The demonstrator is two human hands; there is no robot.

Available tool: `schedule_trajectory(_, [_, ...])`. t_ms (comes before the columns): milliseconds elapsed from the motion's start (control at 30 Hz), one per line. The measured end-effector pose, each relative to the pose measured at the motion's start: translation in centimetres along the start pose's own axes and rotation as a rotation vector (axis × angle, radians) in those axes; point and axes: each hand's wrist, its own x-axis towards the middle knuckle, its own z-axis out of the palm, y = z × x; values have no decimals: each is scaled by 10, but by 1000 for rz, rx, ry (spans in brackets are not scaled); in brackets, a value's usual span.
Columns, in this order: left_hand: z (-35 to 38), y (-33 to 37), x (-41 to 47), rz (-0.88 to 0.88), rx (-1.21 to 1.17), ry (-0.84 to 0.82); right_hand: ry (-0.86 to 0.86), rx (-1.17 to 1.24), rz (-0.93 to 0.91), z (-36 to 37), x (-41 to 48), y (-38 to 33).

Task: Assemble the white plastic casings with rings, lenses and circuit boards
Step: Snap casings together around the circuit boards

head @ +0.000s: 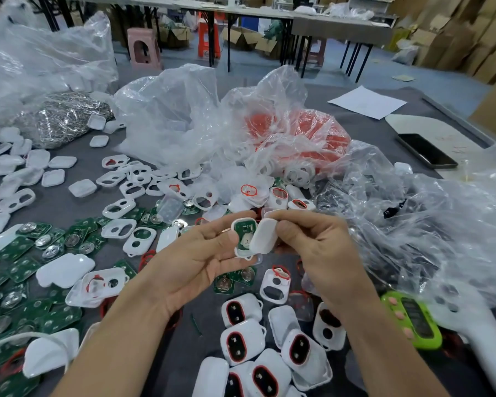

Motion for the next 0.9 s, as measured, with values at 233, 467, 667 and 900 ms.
schedule_trajectory(233, [-1, -7, 4, 27, 125, 3, 135, -485, -233, 14, -12, 6])
schedule_trajectory(467, [-1, -9, 4, 37, 96, -14, 330, -577, -329, 30, -17, 10])
schedule_trajectory(667, [0, -11, 5, 43, 91, 2, 354, -289, -110, 32, -10, 14])
schedule_trajectory(900, [4, -11, 1, 49, 137, -8, 228, -176, -22, 22, -2, 18])
